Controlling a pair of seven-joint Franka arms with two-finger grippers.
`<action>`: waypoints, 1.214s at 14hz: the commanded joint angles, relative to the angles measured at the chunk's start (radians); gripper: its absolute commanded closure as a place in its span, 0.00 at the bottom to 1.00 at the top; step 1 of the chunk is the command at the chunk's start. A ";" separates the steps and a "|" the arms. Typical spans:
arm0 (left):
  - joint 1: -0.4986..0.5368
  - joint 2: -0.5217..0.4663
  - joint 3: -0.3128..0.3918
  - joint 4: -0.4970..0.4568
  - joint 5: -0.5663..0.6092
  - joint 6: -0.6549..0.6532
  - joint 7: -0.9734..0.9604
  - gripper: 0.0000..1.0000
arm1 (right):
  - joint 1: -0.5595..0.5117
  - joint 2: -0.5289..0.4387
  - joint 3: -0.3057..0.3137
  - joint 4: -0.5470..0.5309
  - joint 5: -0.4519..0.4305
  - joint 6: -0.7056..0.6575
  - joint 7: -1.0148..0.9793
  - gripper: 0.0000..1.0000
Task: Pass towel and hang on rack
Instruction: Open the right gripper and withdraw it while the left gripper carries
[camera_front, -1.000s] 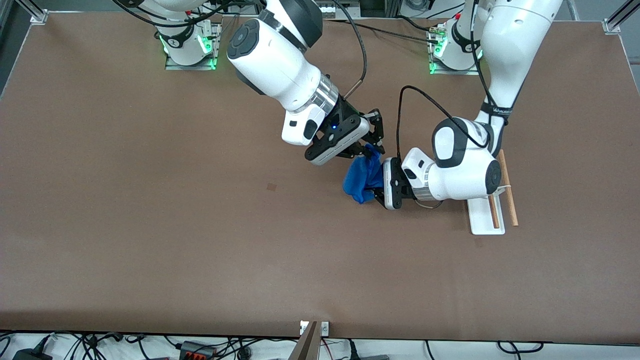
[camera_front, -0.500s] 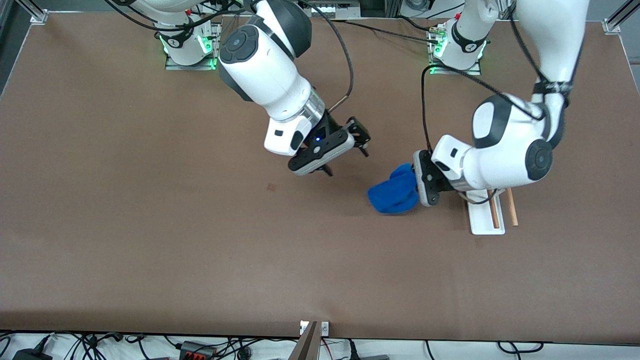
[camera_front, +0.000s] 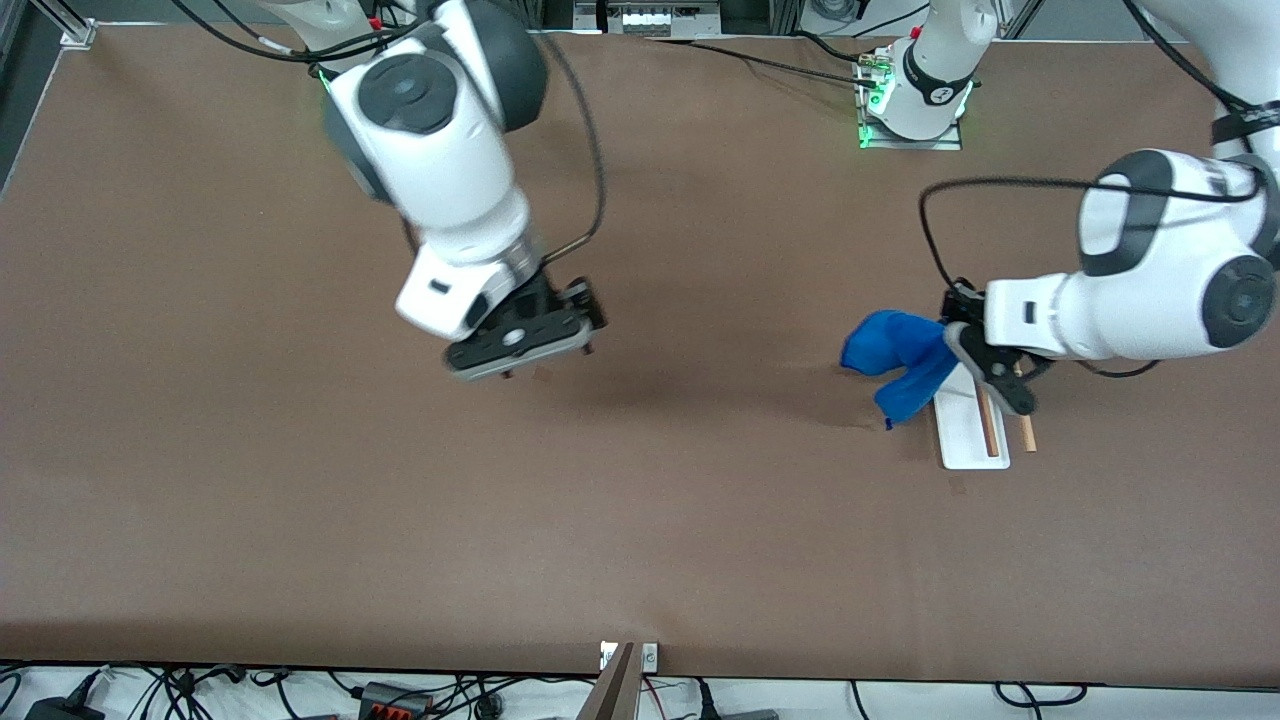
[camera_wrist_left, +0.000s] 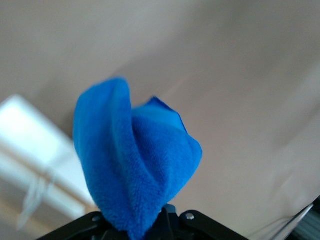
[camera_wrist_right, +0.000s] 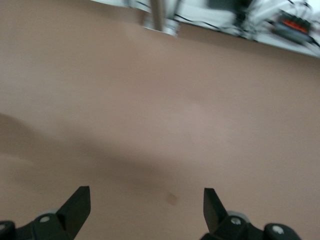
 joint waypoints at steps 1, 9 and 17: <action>-0.010 -0.009 -0.025 0.021 0.090 -0.044 -0.286 0.99 | -0.126 -0.003 0.015 -0.015 -0.005 -0.102 0.000 0.00; 0.111 0.058 -0.024 0.010 0.081 0.038 -0.129 0.99 | -0.318 -0.043 -0.002 -0.082 0.027 -0.200 0.005 0.00; 0.197 0.095 -0.013 0.018 0.145 0.120 0.069 0.99 | -0.335 -0.267 -0.240 -0.272 0.184 -0.199 -0.188 0.00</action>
